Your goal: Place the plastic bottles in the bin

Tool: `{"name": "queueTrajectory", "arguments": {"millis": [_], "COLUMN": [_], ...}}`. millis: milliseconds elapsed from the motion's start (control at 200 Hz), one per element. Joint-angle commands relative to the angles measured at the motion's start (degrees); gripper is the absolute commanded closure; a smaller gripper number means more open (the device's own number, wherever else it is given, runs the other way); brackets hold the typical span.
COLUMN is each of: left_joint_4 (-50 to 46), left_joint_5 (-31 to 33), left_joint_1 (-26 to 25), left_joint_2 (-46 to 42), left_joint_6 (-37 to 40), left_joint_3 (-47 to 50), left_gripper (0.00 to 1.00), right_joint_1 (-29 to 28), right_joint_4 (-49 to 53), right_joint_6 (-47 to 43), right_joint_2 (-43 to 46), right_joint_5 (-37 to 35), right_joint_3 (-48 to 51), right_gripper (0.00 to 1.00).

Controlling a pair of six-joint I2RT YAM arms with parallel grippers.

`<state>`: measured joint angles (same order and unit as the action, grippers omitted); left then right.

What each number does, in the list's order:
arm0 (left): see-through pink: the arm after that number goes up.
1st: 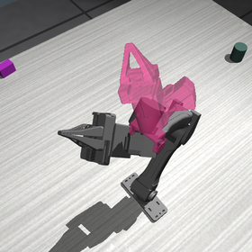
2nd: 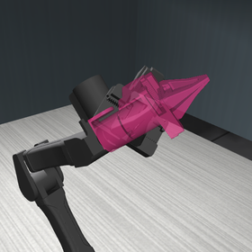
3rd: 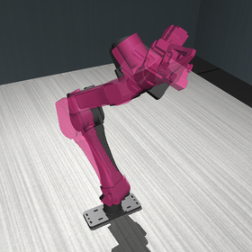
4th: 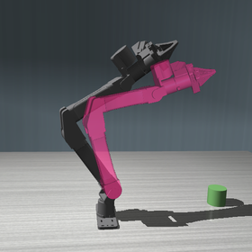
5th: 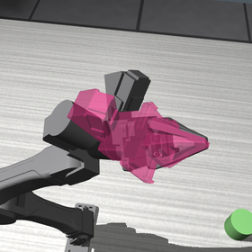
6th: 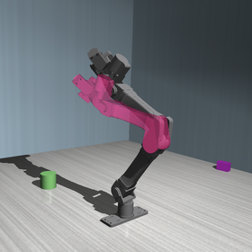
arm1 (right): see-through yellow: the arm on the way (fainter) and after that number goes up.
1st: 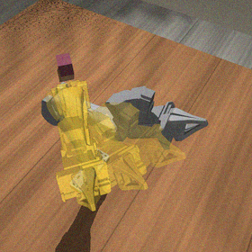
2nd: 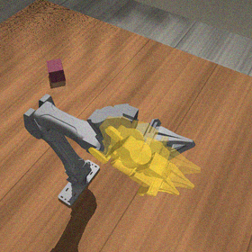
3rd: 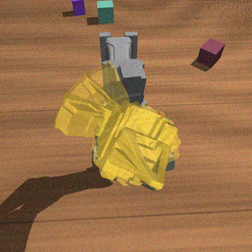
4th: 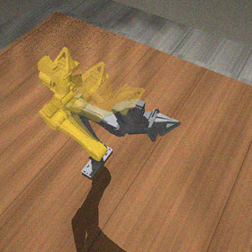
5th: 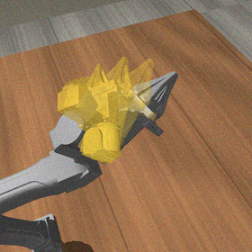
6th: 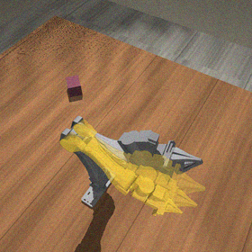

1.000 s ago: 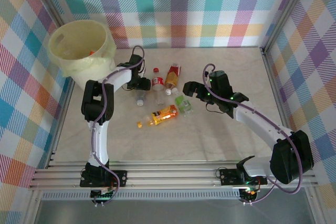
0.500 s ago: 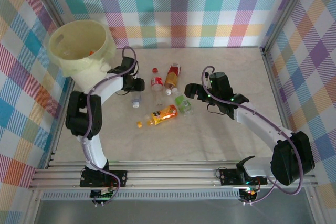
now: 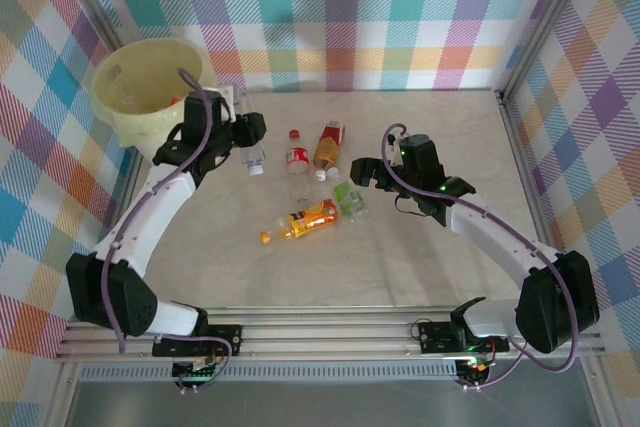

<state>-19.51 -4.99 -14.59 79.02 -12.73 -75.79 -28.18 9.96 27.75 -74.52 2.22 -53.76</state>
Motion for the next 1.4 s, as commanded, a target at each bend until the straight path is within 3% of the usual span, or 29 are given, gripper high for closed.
{"name": "queueTrajectory", "arguments": {"millis": [0,230,330,525,670,835,1050,1115,1230,1395], "left_joint_4": [0.8,0.6,0.7,-1.1,-1.7,-3.1,-8.1,-8.6,-11.6,-14.9], "left_joint_5": [4.7,17.1,19.0,16.5,18.6,16.0,12.2,11.3,11.2,6.7], "left_joint_1": [0.4,4.9,8.9,14.7,17.4,20.8,21.4,21.4,21.4,21.4], "left_joint_2": [-2.6,-0.4,3.6,13.5,20.7,29.5,37.7,38.6,40.6,42.6], "left_joint_6": [-1.0,-2.2,-5.6,-9.0,-7.7,-8.0,-9.2,-10.5,-13.4,-14.1], "left_joint_3": [-5.5,-15.1,-19.9,-31.1,-37.5,-45.0,-55.1,-55.6,-57.7,-62.5], "left_gripper": [0.50,0.50,0.50,0.51,0.50,0.50,0.49,0.45,0.26,0.16], "right_joint_1": [-0.1,-0.1,-0.1,-0.1,-0.1,-0.1,-0.1,-0.1,-0.1,-0.1], "right_joint_4": [-1.1,-1.3,-1.6,-1.1,-0.6,0.2,0.3,0.4,0.4,1.2], "right_joint_6": [-1.0,-0.9,-0.6,-0.2,0.0,0.1,1.1,1.2,1.2,0.7], "right_joint_2": [0.9,1.6,1.2,0.8,1.1,2.1,2.7,2.6,2.3,1.4], "right_joint_5": [0.9,0.6,1.1,1.7,1.7,1.3,0.8,0.9,0.8,-0.1], "right_joint_3": [-1.6,-1.4,-1.6,-2.6,-2.5,-1.8,-0.8,-0.9,-0.9,-0.9], "right_gripper": [0.00,0.00,0.00,0.00,0.00,0.00,0.00,0.00,0.00,0.00]}}
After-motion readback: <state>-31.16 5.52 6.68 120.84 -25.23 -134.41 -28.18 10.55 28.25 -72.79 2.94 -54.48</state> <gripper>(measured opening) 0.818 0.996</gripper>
